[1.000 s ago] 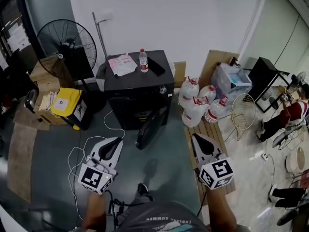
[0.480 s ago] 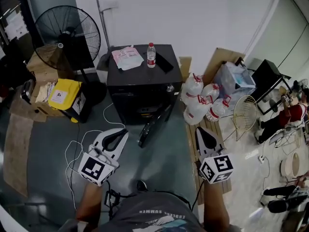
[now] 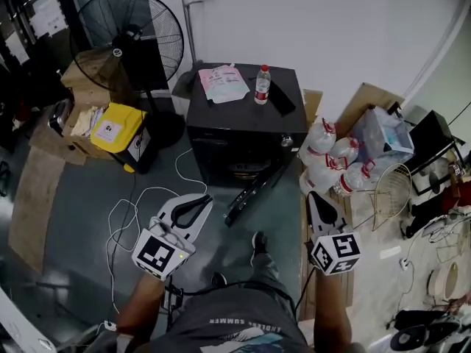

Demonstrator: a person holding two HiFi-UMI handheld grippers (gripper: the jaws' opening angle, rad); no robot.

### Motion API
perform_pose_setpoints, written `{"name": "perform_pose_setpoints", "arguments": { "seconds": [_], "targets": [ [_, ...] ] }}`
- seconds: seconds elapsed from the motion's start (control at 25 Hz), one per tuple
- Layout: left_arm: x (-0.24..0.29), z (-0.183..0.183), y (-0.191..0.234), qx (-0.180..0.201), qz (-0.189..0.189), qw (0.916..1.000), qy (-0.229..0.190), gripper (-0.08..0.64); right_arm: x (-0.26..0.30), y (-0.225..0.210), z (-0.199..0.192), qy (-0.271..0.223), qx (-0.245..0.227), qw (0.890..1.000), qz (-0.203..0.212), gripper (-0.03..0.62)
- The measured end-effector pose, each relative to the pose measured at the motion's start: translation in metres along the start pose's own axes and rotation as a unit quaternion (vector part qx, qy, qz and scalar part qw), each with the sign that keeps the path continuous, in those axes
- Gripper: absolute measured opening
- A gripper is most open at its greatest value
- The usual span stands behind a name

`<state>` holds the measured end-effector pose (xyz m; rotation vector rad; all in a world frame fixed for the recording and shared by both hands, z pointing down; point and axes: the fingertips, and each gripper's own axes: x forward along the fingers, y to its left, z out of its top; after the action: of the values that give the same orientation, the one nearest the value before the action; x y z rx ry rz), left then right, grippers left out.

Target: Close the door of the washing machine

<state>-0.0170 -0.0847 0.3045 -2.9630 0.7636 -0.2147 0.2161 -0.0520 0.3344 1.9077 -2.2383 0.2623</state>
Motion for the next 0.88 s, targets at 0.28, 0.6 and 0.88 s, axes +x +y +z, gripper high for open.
{"name": "perform_pose_setpoints", "arguments": {
  "seconds": [0.28, 0.6, 0.88],
  "targets": [
    [0.032, -0.021, 0.029, -0.023, 0.063, 0.9977, 0.015, 0.028, 0.078, -0.012, -0.011, 0.017, -0.013, 0.997, 0.078, 0.018],
    [0.081, -0.063, 0.064, -0.048, 0.109, 0.9923, 0.034, 0.029, 0.164, -0.021, -0.030, 0.070, -0.061, 0.984, 0.150, 0.018],
    [0.111, -0.130, 0.067, -0.092, 0.105, 0.9877, 0.071, 0.030, 0.204, -0.022, -0.071, 0.119, -0.103, 0.970, 0.185, 0.018]
  ]
}}
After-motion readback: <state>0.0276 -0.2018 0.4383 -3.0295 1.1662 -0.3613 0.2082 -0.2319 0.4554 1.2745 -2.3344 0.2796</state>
